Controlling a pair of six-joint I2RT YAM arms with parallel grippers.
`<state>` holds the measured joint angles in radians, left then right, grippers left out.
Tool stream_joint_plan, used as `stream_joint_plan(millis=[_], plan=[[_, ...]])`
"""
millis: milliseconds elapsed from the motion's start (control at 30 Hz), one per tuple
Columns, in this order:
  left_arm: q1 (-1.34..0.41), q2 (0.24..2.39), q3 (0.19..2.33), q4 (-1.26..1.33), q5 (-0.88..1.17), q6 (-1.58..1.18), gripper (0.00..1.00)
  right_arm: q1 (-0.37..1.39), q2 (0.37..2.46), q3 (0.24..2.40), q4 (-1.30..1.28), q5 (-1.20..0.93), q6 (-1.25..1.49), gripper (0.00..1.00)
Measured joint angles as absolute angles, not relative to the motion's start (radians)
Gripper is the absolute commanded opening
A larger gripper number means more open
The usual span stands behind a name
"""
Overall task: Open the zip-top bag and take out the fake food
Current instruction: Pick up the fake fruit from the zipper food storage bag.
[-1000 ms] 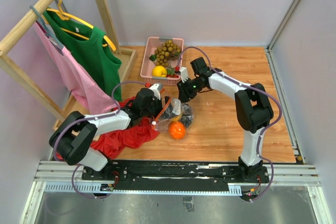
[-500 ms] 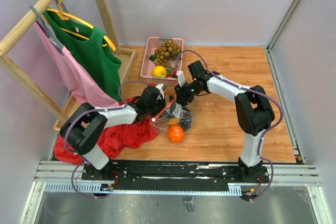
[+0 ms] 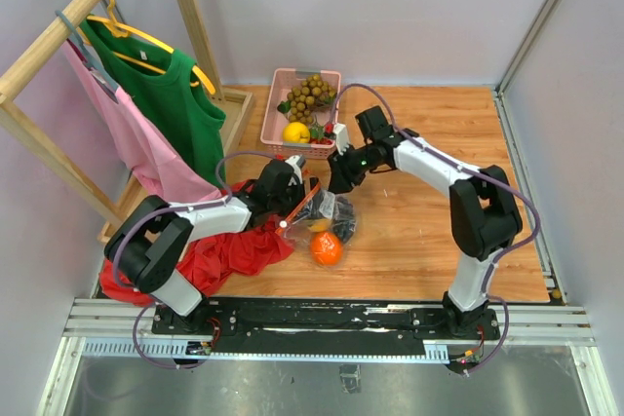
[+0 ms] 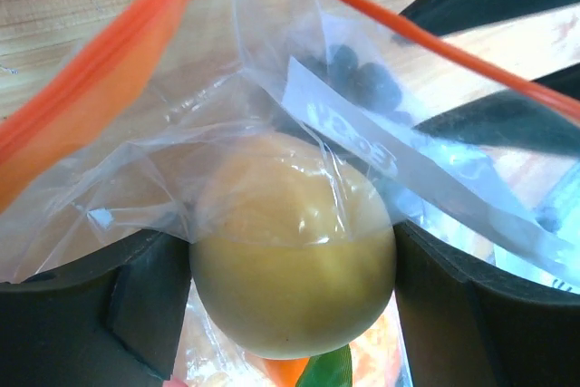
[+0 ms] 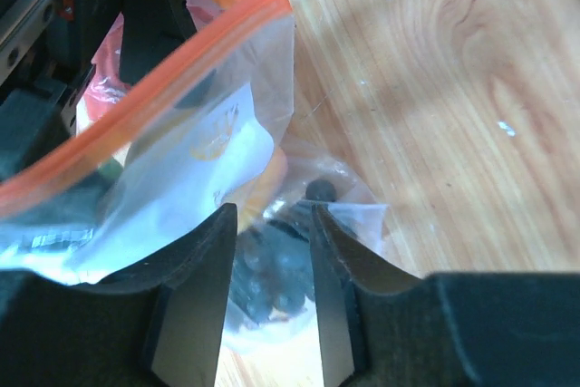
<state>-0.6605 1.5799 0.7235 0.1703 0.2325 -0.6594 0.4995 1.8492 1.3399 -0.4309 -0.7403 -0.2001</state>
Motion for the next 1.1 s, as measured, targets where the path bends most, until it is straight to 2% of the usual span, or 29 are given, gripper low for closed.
stream_joint_plan(millis=[100, 300, 400, 567, 733, 1033, 1100], plan=[[-0.656, 1.539, 0.707, 0.170, 0.234, -0.671, 0.39, 0.467, 1.795, 1.339, -0.435, -0.761, -0.223, 0.49], [-0.650, 1.478, 0.670, 0.198, 0.252, -0.709, 0.32, 0.382, 1.645, 1.252, -0.438, -0.919, -0.383, 0.80], [-0.650, 1.465, 0.653, 0.209, 0.265, -0.724, 0.30, 0.379, 1.581, 1.165, -0.464, -1.027, -0.561, 0.85], [-0.650, 1.443, 0.629, 0.216, 0.274, -0.733, 0.26, 0.380, 1.573, 1.094, -0.530, -1.099, -0.825, 0.84], [-0.649, 1.430, 0.620, 0.231, 0.291, -0.736, 0.25, 0.380, 1.638, 1.128, -0.545, -1.087, -0.936, 0.78], [-0.649, 1.430, 0.612, 0.260, 0.317, -0.745, 0.25, 0.435, 1.745, 1.214, -0.614, -1.046, -1.040, 0.56], [-0.649, 1.430, 0.611, 0.260, 0.318, -0.745, 0.25, 0.446, 1.746, 1.214, -0.636, -1.040, -1.062, 0.46]])
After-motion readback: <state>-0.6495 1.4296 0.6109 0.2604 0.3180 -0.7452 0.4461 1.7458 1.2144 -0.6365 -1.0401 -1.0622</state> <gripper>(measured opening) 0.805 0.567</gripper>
